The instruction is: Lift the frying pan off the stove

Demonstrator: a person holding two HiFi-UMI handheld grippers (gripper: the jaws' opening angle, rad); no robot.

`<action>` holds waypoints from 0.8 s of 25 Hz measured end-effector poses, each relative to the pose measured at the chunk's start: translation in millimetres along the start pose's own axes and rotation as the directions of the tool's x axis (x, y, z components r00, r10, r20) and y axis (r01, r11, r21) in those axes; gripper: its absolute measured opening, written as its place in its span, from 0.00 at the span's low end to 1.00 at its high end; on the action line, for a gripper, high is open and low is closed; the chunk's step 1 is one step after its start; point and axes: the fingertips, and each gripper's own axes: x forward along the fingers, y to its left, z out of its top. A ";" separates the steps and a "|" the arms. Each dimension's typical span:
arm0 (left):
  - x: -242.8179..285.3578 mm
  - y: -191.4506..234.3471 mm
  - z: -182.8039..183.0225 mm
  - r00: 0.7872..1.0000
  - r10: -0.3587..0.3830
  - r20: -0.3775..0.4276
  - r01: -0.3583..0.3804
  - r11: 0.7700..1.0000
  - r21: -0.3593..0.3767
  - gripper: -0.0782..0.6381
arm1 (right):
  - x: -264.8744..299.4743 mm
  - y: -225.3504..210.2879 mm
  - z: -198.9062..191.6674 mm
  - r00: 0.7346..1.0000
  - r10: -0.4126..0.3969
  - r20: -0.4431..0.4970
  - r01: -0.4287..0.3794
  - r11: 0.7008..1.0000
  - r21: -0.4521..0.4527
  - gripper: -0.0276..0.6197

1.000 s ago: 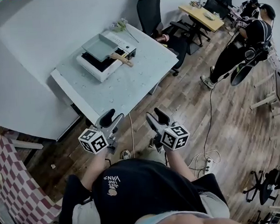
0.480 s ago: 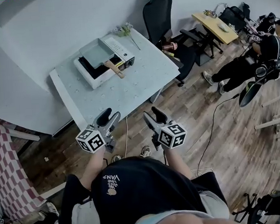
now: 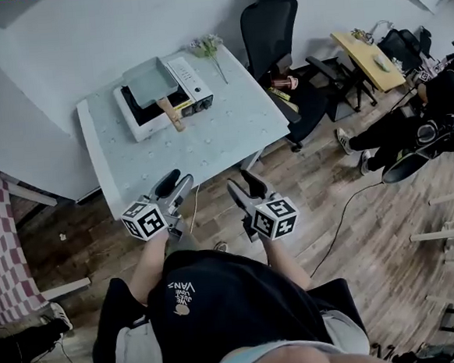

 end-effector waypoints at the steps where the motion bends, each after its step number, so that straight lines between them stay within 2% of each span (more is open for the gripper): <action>1: 3.3 3.8 0.4 1.000 0.007 -0.001 -0.007 1.000 -0.014 0.42 | 3.7 -3.5 -0.2 1.000 0.007 -0.005 -0.007 1.000 0.003 0.37; 7: 27.7 37.4 33.3 0.999 0.029 0.041 -0.026 0.996 -0.083 0.42 | 37.6 -16.1 11.5 0.999 0.037 -0.019 -0.037 0.999 -0.002 0.37; 12: 45.2 77.4 65.8 0.998 0.040 0.047 -0.033 0.990 -0.140 0.46 | 80.0 -13.1 27.2 0.998 0.054 -0.017 -0.055 0.998 -0.029 0.37; 17: 64.6 114.7 89.1 0.999 0.019 0.045 -0.007 0.970 -0.243 0.49 | 131.0 -1.0 29.4 0.995 0.079 -0.057 -0.082 0.995 -0.059 0.37; 20: 73.6 137.0 96.9 0.998 0.016 0.062 0.005 0.947 -0.321 0.49 | 158.3 7.9 27.3 0.992 0.093 -0.081 -0.099 0.992 -0.076 0.37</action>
